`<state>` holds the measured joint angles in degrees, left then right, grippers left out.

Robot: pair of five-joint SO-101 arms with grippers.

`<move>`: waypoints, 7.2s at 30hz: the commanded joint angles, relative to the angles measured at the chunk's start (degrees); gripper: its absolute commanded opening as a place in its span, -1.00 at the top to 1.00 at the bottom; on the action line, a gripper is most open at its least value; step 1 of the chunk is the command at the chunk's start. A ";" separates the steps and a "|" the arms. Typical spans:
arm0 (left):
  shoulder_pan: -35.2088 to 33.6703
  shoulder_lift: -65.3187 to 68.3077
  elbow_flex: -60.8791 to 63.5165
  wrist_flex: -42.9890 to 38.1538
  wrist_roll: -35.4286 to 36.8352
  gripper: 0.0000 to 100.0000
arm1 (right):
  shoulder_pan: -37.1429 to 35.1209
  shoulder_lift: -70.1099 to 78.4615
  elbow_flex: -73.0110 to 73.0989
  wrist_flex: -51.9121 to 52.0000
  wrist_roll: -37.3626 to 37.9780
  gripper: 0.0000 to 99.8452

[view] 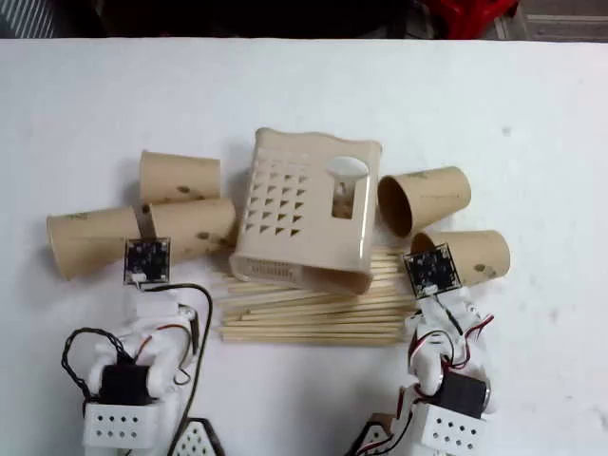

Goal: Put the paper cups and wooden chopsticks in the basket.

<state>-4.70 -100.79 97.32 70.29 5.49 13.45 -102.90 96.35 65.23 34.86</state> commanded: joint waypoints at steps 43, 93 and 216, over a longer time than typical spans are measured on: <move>-0.40 -0.57 -0.09 0.35 0.35 0.93 | -0.40 -0.31 0.53 3.56 -0.09 0.96; -0.40 -0.57 -0.09 0.35 0.35 0.93 | -23.52 113.54 -107.96 3.03 -17.23 0.60; 12.62 75.91 -73.93 -24.35 -16.44 0.35 | -20.00 116.00 -139.25 -2.24 -33.32 0.97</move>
<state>9.27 -26.77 21.98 52.97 -11.56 -5.27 13.41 -39.65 62.95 1.01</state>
